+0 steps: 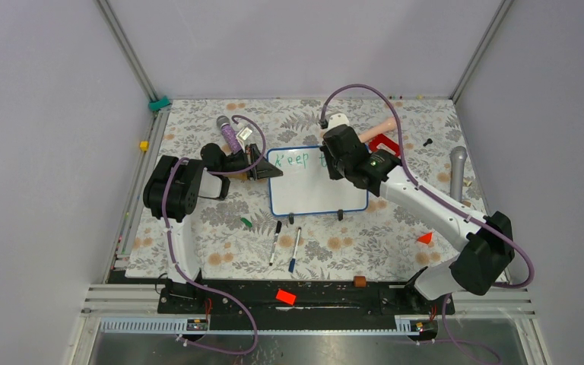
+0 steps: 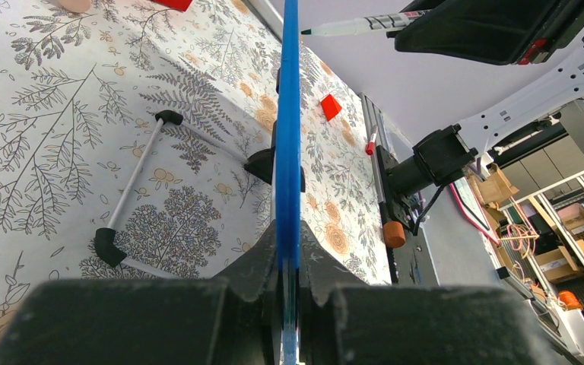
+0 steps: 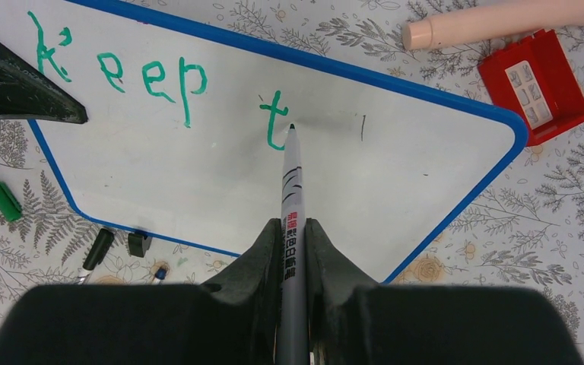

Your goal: Write a sentence on the whiteboard

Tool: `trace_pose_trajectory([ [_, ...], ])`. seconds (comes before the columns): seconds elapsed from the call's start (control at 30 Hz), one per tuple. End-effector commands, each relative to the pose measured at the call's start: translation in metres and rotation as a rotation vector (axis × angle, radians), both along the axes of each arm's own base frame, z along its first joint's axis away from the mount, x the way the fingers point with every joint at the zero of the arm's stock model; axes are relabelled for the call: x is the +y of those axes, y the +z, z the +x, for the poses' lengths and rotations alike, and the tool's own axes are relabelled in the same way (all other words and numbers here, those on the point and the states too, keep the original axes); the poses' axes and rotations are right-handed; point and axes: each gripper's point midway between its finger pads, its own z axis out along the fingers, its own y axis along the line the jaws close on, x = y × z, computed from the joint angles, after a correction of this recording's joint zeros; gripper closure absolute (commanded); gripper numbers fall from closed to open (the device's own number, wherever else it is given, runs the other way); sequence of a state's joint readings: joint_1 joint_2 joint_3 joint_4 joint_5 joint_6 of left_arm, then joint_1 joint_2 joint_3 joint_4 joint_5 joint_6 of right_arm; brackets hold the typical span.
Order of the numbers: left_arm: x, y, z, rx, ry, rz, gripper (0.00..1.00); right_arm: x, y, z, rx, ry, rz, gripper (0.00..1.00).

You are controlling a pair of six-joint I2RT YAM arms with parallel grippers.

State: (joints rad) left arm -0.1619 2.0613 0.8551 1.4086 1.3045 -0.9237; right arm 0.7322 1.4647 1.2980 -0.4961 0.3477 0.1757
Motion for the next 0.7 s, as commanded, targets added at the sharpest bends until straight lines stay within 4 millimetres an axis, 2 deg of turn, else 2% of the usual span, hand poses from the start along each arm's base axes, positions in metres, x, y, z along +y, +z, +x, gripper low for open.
trace_pose_trajectory([
  [0.0,-0.002,0.02,-0.009,-0.116,-0.03,-0.011,1.0,-0.005,0.03,0.008,-0.07,-0.023,0.013,1.0],
  [0.4,-0.002,0.02,-0.009,-0.113,-0.029,-0.011,1.0,-0.005,0.031,0.019,-0.091,-0.049,-0.028,1.0],
  [0.67,-0.002,0.02,-0.008,-0.115,-0.03,-0.011,1.0,-0.006,0.026,0.018,-0.08,-0.051,-0.034,1.0],
])
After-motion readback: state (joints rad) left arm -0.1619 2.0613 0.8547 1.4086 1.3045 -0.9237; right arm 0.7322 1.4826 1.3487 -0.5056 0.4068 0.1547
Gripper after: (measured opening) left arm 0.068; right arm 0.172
